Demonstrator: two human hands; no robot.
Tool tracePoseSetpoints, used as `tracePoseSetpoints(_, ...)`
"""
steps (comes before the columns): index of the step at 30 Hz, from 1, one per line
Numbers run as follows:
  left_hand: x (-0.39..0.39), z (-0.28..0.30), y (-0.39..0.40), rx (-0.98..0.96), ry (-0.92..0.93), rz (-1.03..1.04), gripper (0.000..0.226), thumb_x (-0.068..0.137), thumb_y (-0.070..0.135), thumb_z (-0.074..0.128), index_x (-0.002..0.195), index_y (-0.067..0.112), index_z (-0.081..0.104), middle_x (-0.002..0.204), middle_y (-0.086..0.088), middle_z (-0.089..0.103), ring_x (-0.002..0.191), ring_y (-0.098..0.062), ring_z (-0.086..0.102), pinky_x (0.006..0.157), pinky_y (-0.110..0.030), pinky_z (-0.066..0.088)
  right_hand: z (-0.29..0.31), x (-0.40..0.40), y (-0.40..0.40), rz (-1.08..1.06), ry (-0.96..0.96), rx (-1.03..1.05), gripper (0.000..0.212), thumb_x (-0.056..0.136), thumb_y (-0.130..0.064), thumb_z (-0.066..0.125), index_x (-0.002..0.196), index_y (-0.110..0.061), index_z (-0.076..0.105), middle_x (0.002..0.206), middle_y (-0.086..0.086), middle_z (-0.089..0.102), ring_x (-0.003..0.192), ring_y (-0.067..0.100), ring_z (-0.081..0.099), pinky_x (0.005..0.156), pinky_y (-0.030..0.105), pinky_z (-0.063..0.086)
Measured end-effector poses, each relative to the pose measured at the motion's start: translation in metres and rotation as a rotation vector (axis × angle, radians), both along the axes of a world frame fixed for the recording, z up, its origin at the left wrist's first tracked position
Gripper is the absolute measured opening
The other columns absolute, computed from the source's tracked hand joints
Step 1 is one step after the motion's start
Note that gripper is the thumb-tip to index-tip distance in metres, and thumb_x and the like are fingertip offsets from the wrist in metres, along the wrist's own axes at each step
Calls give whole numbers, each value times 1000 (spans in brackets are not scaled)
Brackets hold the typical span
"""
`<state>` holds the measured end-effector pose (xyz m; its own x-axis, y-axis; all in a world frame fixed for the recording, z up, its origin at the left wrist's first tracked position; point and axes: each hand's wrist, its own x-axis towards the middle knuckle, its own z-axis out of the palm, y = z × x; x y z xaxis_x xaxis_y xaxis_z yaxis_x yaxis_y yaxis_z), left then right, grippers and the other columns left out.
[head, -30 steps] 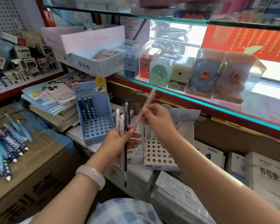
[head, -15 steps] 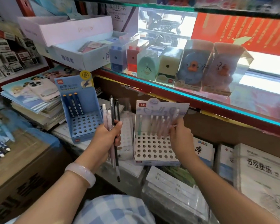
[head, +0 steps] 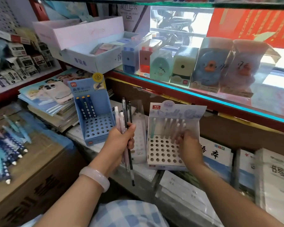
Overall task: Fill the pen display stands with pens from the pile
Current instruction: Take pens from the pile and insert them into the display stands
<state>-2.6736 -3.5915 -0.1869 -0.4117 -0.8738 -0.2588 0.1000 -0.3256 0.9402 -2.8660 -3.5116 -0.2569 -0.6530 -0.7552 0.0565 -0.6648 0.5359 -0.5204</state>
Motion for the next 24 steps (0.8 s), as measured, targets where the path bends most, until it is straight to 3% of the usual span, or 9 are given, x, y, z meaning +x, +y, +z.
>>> tracePoseSetpoints(3,1,2,1,10,11,17,8,92,13,54,85,13,50,54,2,39,40,-8,38,38,-17,35,-2,-1,-3,-11,-82,-21,15,98,-10,39,103,-12,53,85,5,60,77,22,58,68,45,55)
tracePoseSetpoints(6,4,6,2,36,43,13,5,91,13,55,87,12,52,54,1,40,41,-9,39,39,-17,36,5,3,6,-92,-137,-49,11,97,-17,47,95,-8,52,87,7,60,77,24,56,66,35,48)
tracePoseSetpoints(9,8,10,4,71,59,-50,7,91,12,55,94,7,56,57,0,45,44,-9,42,41,-17,37,21,24,19,-160,-154,-263,9,93,-18,54,85,-14,52,81,4,60,72,21,55,62,33,46)
tracePoseSetpoints(11,9,11,5,66,50,-112,10,92,10,53,97,4,59,57,0,49,44,-8,43,41,-16,38,43,43,13,-12,-300,-341,9,94,-20,54,86,-17,59,78,-1,62,73,17,59,59,25,46)
tracePoseSetpoints(14,12,10,9,12,19,-203,10,93,7,50,97,4,59,58,-1,55,44,-8,44,42,-17,37,80,69,-13,271,-636,-288,17,96,-27,51,101,-19,65,82,-8,62,71,3,57,54,11,44)
tracePoseSetpoints(17,18,11,9,-48,-13,-248,12,94,6,49,97,6,60,65,-4,59,47,-8,46,44,-18,38,105,86,-35,393,-753,-267,22,95,-27,52,103,-14,67,79,-7,64,62,-6,59,51,5,42)
tracePoseSetpoints(21,26,13,0,-44,-37,-165,15,92,10,52,104,7,62,74,-6,70,53,-11,58,48,-19,46,109,95,-53,375,-771,-245,20,94,-29,55,97,-15,67,82,-6,63,75,-1,57,60,15,41)
tracePoseSetpoints(24,33,9,-11,41,15,-17,14,92,11,52,99,3,61,79,-10,73,69,-19,71,59,-24,57,117,90,-68,280,-796,-386,13,93,-27,56,95,-17,64,83,-3,63,78,7,59,68,21,46)
